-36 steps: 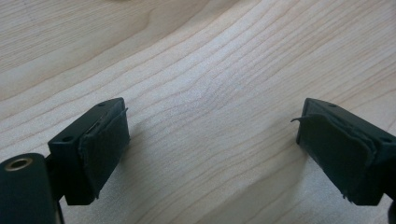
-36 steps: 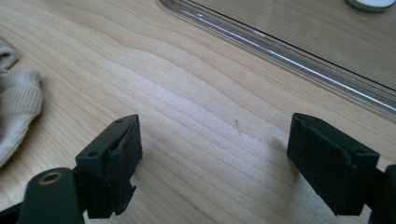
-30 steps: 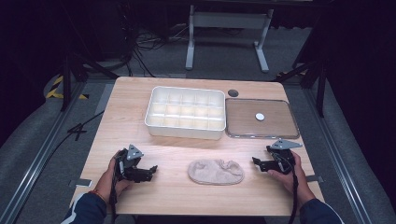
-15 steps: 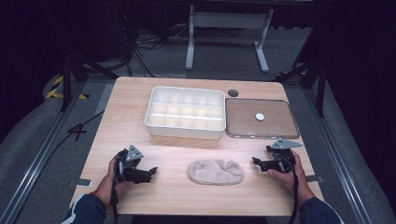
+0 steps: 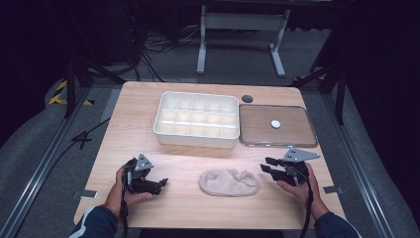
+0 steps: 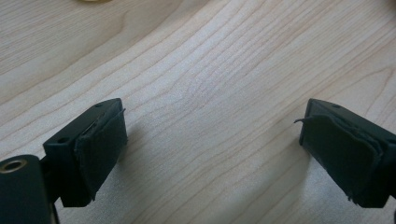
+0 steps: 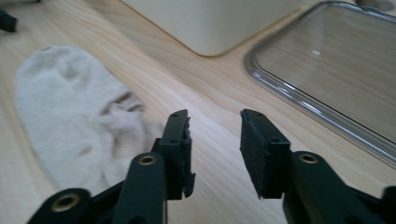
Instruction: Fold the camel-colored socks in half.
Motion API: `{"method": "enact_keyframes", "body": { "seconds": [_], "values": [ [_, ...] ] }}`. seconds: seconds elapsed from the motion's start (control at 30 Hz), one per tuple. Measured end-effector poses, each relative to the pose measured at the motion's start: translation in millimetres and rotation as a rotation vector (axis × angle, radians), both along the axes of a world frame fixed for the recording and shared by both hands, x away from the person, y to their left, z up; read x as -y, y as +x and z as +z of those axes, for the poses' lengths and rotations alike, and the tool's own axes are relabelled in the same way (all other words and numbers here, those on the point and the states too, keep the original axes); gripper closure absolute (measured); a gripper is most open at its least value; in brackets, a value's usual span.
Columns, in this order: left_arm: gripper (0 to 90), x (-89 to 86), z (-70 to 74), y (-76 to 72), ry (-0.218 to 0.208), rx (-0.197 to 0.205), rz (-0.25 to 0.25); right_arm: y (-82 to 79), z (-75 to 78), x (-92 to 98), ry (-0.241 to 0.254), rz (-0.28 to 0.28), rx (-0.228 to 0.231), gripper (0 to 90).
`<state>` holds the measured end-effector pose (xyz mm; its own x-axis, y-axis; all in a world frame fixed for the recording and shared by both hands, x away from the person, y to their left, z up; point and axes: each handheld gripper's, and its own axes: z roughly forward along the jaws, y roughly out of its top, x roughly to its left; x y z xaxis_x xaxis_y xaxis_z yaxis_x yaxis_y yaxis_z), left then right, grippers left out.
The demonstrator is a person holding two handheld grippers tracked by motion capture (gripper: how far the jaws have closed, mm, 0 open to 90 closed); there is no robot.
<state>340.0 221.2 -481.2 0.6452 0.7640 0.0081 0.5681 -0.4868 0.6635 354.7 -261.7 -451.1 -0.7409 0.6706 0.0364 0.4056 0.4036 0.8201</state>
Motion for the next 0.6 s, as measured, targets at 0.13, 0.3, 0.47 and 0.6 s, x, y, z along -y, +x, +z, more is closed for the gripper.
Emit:
{"method": "enact_keyframes", "body": {
  "seconds": [0.13,0.3,0.47,0.6],
  "values": [
    [7.6,1.3,0.1,0.0,-0.008,-0.011,0.008,-7.1,4.1,-18.1,0.003,0.067,0.014,72.7],
    [7.6,2.9,-1.5,0.6,-0.021,0.001,0.005,-14.5,3.2,-40.9,-0.023,0.143,0.026,80.5],
    [11.3,7.5,2.0,-0.4,-0.008,-0.012,0.005,-21.3,-4.6,-72.1,-0.083,0.242,0.025,84.5],
    [23.3,16.3,6.6,-1.6,0.001,-0.031,-0.008,-21.1,-15.9,-86.0,-0.126,0.273,-0.006,85.5]
  ]
}}
